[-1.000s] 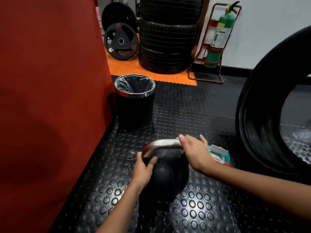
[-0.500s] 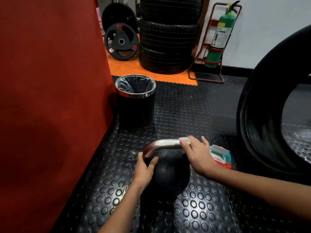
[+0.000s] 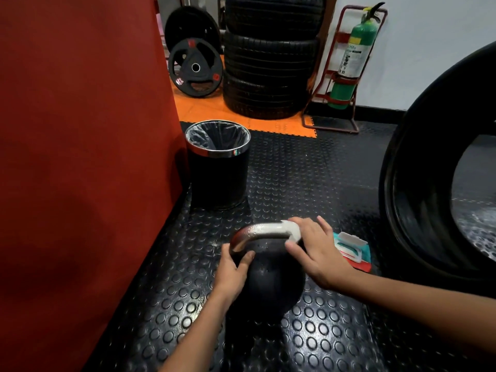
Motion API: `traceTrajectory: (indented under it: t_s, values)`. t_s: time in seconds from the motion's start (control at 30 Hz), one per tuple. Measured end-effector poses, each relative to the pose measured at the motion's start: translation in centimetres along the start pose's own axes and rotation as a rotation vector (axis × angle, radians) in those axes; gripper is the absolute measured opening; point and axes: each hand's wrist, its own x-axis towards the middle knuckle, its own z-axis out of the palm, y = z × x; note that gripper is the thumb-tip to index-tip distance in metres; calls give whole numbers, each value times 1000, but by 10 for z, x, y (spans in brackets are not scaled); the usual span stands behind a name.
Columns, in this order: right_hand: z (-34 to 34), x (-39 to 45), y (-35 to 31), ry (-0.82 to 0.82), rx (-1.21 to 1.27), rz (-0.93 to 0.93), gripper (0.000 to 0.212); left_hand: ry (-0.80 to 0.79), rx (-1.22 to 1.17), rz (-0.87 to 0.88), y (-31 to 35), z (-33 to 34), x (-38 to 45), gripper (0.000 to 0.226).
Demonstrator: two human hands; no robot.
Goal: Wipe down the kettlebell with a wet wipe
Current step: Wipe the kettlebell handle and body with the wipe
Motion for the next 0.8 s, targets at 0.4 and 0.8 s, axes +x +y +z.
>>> traceTrajectory:
  t_s: [0.4, 0.8]
  values:
    - [0, 3, -9, -69, -224, -185, 74, -12, -15, 13, 0, 0, -1, 31]
    - [-19, 42, -24, -199, -73, 141, 79, 1, -24, 12, -5, 1, 2, 31]
